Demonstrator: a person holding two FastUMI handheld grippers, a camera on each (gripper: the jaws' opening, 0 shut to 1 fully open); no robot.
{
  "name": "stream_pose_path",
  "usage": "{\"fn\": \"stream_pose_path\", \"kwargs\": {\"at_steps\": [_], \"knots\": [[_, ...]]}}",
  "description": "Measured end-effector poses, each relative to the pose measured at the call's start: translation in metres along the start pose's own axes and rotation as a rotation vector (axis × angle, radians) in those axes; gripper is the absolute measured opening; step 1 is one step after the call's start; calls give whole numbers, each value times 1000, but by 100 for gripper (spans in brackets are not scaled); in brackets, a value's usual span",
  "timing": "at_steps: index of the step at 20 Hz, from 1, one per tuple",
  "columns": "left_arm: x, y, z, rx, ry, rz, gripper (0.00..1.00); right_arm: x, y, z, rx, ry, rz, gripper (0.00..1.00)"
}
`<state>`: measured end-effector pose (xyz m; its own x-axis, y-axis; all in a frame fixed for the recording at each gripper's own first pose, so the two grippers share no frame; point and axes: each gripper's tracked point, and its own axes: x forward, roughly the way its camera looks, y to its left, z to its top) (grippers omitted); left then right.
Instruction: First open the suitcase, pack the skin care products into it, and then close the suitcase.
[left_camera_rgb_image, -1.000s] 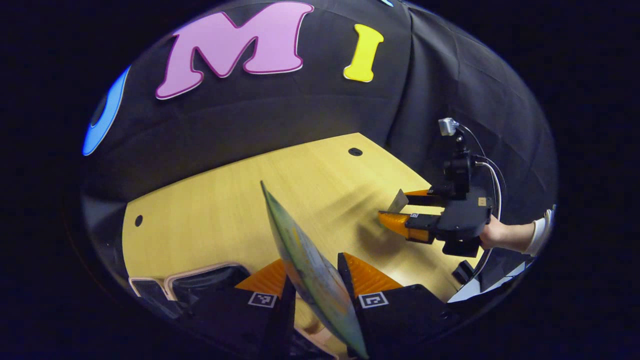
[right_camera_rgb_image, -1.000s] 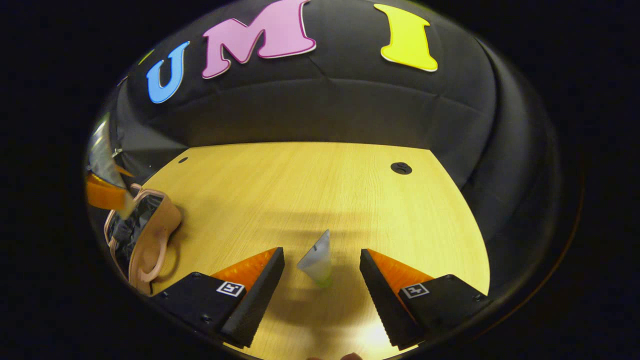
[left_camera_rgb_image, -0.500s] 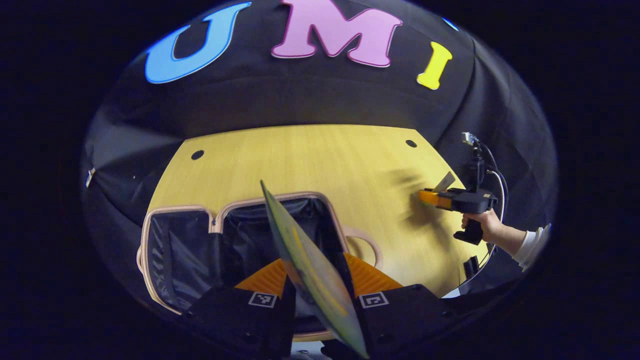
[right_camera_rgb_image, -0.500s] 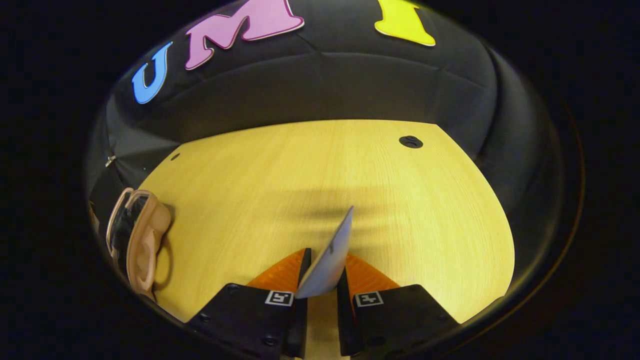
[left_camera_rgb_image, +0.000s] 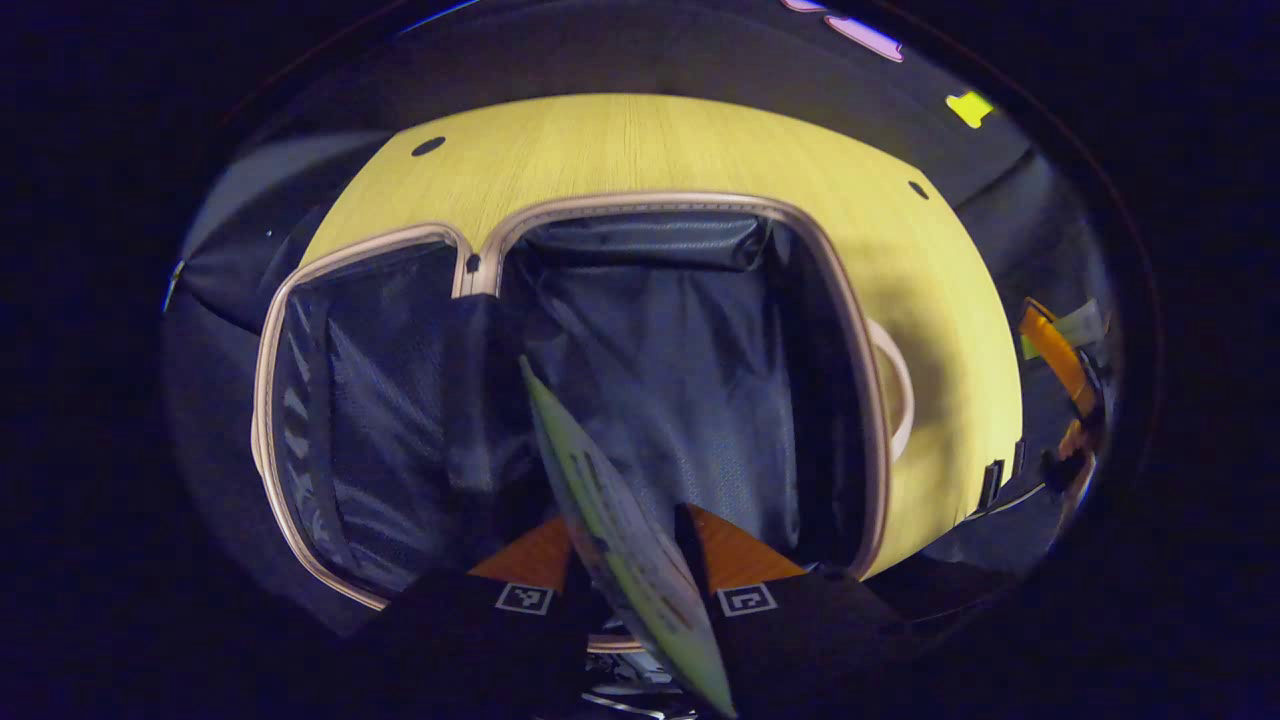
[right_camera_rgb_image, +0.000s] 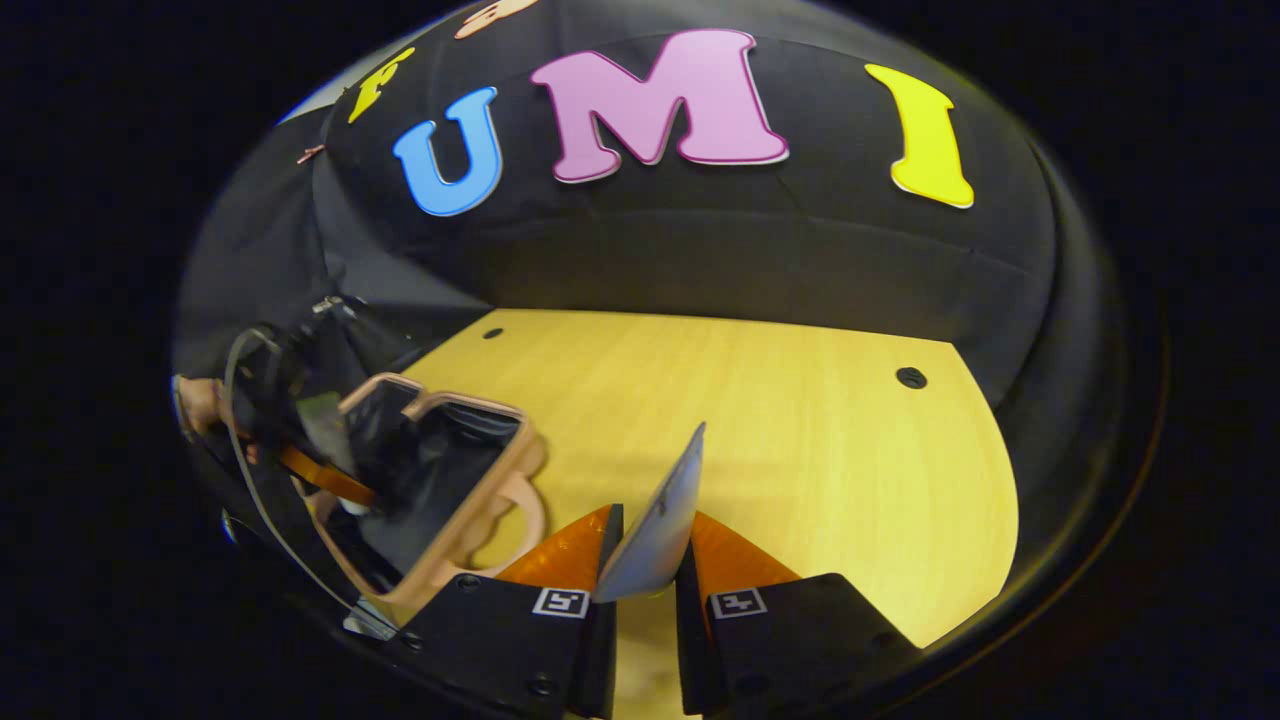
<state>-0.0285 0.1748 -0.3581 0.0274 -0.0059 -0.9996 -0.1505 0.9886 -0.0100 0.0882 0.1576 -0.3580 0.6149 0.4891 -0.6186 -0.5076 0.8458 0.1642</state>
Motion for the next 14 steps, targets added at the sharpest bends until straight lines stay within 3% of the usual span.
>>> {"fn": "stream_pose_path", "kwargs": {"at_steps": [1,2,5,6,7,8,9,12,14], "knots": [[11,4,-6,-1,29,10,45,-2,20,1,1,1,28,29],[21,6,-11,-17,55,14,49,-3,36,0,-7,2,46,29],[38,6,-20,-91,83,-8,47,-2,82,-8,-38,22,89,29],[36,6,-19,-84,69,-5,53,-1,95,-11,-47,28,101,29],[31,8,-16,-61,46,0,50,3,107,-16,-59,43,106,29],[23,10,-11,-44,13,9,56,8,115,-22,-74,63,103,29],[14,6,-9,-38,-18,-6,55,14,123,-28,-81,87,101,29],[-24,7,1,-2,-161,-46,82,31,152,-40,-40,157,121,29],[-56,14,3,-7,-266,-89,82,47,169,-56,8,229,138,29]]}}
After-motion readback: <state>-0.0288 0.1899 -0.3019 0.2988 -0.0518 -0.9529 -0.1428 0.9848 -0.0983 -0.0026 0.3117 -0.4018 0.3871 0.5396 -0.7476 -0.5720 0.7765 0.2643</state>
